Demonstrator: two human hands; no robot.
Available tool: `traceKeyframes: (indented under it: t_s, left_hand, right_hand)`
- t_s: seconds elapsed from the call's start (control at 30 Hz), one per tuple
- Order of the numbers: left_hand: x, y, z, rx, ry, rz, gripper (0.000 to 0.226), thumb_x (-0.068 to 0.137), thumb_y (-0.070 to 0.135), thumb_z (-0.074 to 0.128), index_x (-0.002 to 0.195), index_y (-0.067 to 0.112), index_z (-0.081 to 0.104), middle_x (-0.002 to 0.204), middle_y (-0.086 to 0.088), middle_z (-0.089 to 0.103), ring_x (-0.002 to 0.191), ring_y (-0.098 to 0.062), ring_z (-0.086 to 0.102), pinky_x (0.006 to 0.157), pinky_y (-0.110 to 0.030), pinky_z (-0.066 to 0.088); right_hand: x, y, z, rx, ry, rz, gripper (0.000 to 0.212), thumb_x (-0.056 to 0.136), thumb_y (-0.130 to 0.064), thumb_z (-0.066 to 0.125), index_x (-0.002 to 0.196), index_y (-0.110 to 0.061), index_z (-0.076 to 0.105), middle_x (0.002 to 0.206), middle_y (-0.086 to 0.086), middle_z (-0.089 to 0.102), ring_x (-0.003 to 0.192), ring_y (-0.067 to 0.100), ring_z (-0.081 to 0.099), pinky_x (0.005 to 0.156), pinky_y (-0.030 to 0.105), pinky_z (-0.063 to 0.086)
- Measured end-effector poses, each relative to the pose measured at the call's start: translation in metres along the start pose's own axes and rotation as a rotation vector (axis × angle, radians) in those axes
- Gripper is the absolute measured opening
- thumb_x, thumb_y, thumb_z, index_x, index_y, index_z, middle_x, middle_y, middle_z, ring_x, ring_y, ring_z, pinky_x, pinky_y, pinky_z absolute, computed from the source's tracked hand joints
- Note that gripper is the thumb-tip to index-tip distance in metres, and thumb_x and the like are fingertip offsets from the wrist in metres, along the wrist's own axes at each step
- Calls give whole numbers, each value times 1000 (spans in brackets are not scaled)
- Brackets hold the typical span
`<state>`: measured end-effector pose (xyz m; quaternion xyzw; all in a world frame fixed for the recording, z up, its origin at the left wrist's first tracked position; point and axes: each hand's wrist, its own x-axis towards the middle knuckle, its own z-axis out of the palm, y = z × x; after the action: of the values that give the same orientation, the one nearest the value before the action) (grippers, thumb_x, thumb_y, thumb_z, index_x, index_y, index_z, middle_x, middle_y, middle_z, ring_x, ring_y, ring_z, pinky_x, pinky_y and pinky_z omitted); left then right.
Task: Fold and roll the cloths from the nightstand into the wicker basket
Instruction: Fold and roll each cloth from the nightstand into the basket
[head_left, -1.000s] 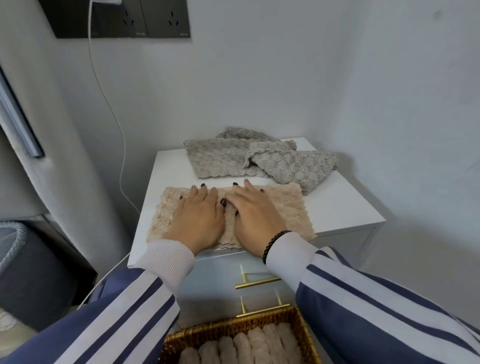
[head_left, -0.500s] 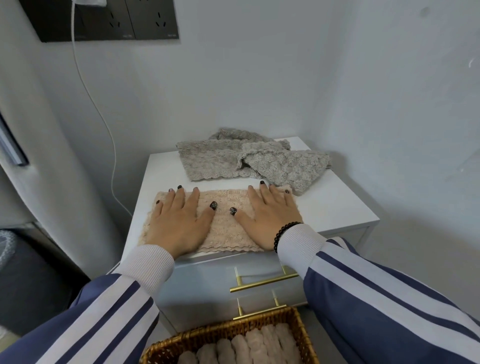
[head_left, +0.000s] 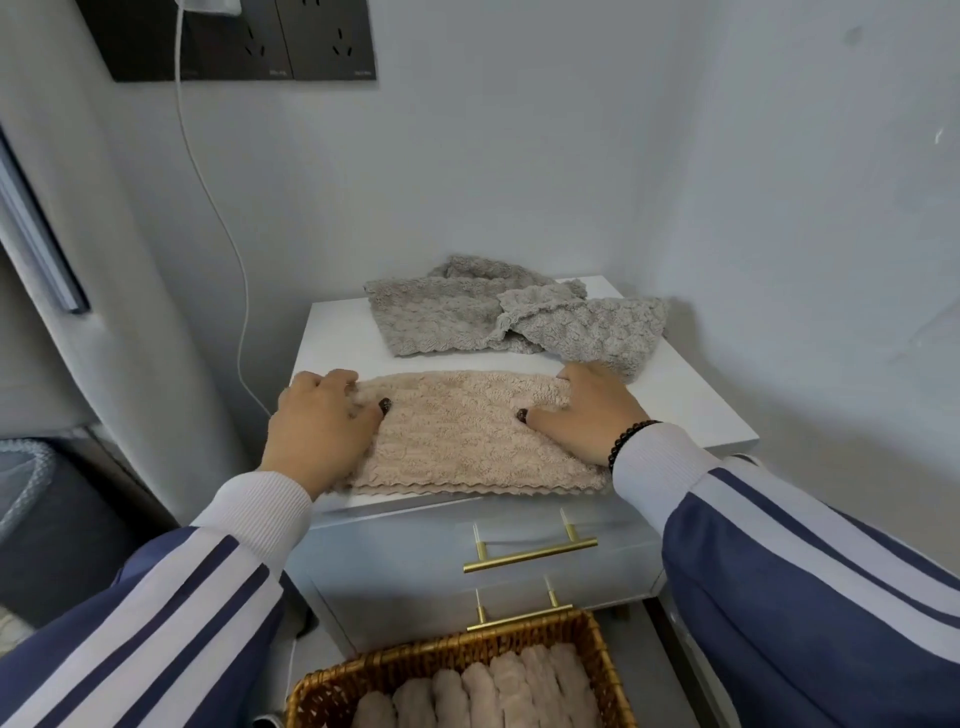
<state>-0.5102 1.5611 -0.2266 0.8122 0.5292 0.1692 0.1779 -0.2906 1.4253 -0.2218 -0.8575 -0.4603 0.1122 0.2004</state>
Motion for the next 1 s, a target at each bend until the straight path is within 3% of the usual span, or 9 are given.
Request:
traceKeyframes:
  t_s: [0.13,0.27,0.4,0.57,0.67,0.73,0.87,0.93,1.0]
  left_hand:
    - [-11,0,-17,-172,-21,-87,74,79,33,75,141,14,40,119,-9,53,107,-28,53,101,-39,41]
    - [-24,0,-29,-301,-80,-238,82,71,24,84,139,6,42,124,-14,58,109,-30,58,91,-38,48]
    - [-38,1,-45,-652,-272,-338,44,60,0,86,100,-3,69,93,-19,73,85,-30,70,80,-42,59]
    - [-67,5,-54,-1020,-434,-363,32,73,-9,70,104,-4,68,95,-19,74,80,-29,73,62,-41,61]
    - [-84,2,-57,-1137,-407,-374,25,82,-2,63,107,1,68,97,-18,73,81,-29,73,63,-43,61]
    - [-94,1,-60,-1167,-389,-378,28,87,3,61,115,2,65,107,-19,71,94,-32,71,70,-45,60]
    - [-117,0,-67,-1230,-355,-379,27,92,14,59,115,2,65,106,-17,72,92,-30,71,65,-39,61]
    - [-128,0,-68,-1237,-333,-367,27,93,19,58,114,4,66,103,-14,73,88,-27,73,63,-35,59]
    - [-138,0,-68,-1242,-296,-358,27,95,21,56,114,5,65,102,-13,74,86,-26,73,60,-33,58]
  right_hand:
    - [-9,0,-8,144,103,31,41,76,-35,74,103,-19,49,102,-1,52,92,17,49,70,28,38]
    - [-20,0,-13,372,125,96,45,74,-13,76,113,-10,53,90,-1,52,82,17,51,63,27,41]
    - [-35,3,-23,598,96,200,46,70,-5,78,113,-9,62,104,6,66,93,22,63,80,32,54]
    - [-43,27,-21,997,-11,384,95,23,-3,92,113,7,63,110,19,67,101,32,66,90,53,52]
    - [-66,17,-34,1095,-82,438,60,56,9,82,113,9,62,122,20,62,111,31,60,98,47,48]
    - [-84,10,-42,1115,-111,434,42,72,11,70,113,8,62,119,19,63,104,30,63,88,43,54]
    - [-106,1,-44,1030,-58,382,41,68,-1,75,107,0,63,123,16,62,115,32,57,101,53,43]
    - [-118,-7,-44,967,3,343,28,72,-7,75,98,-3,66,110,18,68,103,34,64,96,53,49]
    - [-129,-13,-43,927,28,326,43,65,-20,77,102,0,67,107,21,69,98,38,66,91,55,51]
